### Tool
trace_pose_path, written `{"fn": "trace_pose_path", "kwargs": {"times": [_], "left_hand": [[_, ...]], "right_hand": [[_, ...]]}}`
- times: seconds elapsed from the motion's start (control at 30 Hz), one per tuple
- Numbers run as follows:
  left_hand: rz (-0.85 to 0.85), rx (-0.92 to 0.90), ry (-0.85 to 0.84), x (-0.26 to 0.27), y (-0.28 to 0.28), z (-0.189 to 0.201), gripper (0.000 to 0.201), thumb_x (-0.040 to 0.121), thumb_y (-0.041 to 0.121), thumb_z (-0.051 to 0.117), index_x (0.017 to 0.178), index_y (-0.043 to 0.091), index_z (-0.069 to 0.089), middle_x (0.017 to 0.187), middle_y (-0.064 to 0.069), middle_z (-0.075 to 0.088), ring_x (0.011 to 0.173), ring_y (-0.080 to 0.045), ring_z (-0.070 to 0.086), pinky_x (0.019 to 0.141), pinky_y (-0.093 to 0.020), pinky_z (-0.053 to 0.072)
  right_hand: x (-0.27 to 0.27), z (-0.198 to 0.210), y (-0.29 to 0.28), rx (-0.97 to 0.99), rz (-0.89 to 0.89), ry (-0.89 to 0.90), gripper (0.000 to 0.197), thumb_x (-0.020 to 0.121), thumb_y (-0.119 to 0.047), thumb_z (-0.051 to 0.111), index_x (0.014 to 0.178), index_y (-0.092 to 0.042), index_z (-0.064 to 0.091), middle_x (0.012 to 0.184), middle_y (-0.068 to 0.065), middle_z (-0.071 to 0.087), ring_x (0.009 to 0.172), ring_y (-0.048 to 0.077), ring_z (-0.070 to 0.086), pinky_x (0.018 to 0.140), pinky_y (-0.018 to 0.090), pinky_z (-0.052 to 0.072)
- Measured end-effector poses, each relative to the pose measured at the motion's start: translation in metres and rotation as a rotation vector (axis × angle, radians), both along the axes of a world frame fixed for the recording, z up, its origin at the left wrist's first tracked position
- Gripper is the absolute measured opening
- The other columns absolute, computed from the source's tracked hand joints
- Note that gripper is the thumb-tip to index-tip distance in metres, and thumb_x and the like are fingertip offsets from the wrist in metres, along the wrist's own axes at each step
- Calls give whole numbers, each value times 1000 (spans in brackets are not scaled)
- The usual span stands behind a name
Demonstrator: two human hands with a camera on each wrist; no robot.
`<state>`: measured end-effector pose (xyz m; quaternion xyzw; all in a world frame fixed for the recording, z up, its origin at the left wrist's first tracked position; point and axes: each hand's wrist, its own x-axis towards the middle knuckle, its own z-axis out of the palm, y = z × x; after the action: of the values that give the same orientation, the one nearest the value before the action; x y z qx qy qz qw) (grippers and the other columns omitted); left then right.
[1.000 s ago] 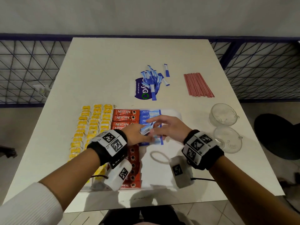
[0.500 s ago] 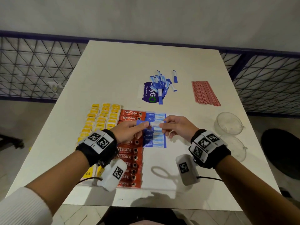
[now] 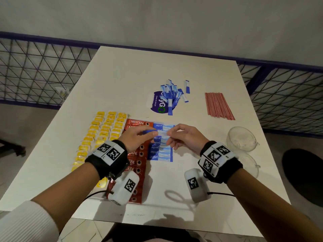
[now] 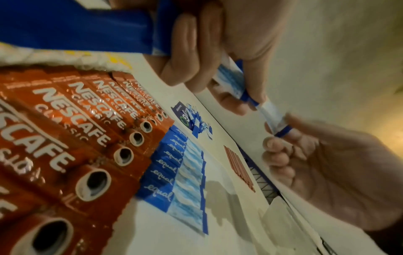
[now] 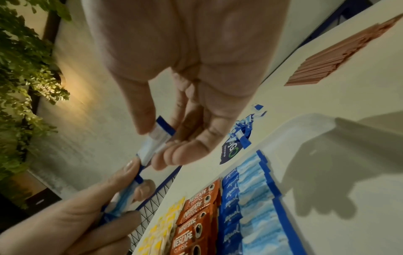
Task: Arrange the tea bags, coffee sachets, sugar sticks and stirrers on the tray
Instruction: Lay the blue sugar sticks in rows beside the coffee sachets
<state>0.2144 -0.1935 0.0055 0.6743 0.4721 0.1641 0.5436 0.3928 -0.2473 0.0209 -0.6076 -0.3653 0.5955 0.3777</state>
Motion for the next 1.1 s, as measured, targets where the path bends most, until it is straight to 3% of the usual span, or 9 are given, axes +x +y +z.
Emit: {"fn": "trace_pose_path", "kwargs": {"times": [0.17, 0.23, 0.3, 0.43, 0.53, 0.6, 0.67, 0.77, 1.1], "left_hand": [[-55, 29, -13, 1, -2, 1, 19, 87, 21, 62, 93, 39, 63, 95, 22, 60, 81, 13, 55, 74, -3, 42], [5, -54, -15, 1, -4, 5, 6, 87, 27, 61, 86, 32, 65, 76, 18, 62, 57, 6, 53, 58, -9, 41], [53, -143, 5, -1, -6, 10, 24, 90, 32, 56, 70, 20, 60, 43, 13, 52, 31, -2, 33, 38, -11, 26], [36, -180, 24, -7, -6, 9, 31, 92, 27, 53, 65, 12, 52, 31, 8, 37, 27, -3, 21, 32, -13, 16], [8, -146, 71, -8, -6, 7, 30, 93, 21, 52, 65, 10, 49, 32, 12, 41, 27, 1, 34, 33, -6, 25], [-30, -121, 121, -9, -8, 3, 30, 92, 23, 54, 65, 11, 50, 43, 14, 49, 41, 4, 44, 46, -5, 33], [-83, -97, 182, -13, -7, -7, 28, 89, 29, 59, 65, 15, 55, 62, 8, 56, 64, -7, 52, 67, -16, 40], [-123, -58, 316, -17, -5, -18, 15, 81, 31, 68, 71, 27, 59, 76, 7, 59, 78, -12, 55, 79, -25, 42], [-338, 165, 608, -11, -1, -18, 8, 86, 30, 62, 85, 29, 55, 74, 16, 50, 78, -10, 54, 64, -19, 37]], "right_hand": [[8, 1, -1, 18, -46, 77, 7, 85, 2, 59, 79, -2, 59, 70, 14, 62, 47, 9, 57, 48, 17, 49], [11, 1, -1, 22, -50, 77, 9, 83, 7, 60, 81, -2, 60, 69, 13, 62, 46, 9, 58, 50, 17, 51], [14, 1, 0, 26, -42, 69, 12, 82, 8, 61, 85, -3, 60, 65, 10, 64, 47, 9, 59, 52, 17, 52], [16, -4, 0, 34, -18, 48, 14, 81, 7, 62, 87, -5, 61, 57, 2, 66, 47, 8, 60, 55, 17, 54], [16, -8, -1, 3, -9, 15, 10, 80, 4, 65, 84, -4, 61, 57, 3, 67, 48, 8, 61, 56, 17, 54], [15, -12, -3, -44, -2, -12, 7, 80, 2, 67, 77, -2, 62, 60, 7, 66, 47, 10, 60, 55, 18, 54], [14, -17, -7, -108, 25, -43, 9, 80, 1, 67, 72, -1, 62, 60, 9, 65, 44, 11, 59, 53, 18, 54], [11, -27, -17, -195, -7, -1, 12, 83, 6, 61, 72, 1, 58, 53, 9, 63, 39, 10, 57, 48, 16, 52], [-6, -54, -41, -369, -60, -95, 16, 84, 1, 63, 73, -3, 51, 46, 4, 61, 33, 10, 51, 39, 19, 43]]}}
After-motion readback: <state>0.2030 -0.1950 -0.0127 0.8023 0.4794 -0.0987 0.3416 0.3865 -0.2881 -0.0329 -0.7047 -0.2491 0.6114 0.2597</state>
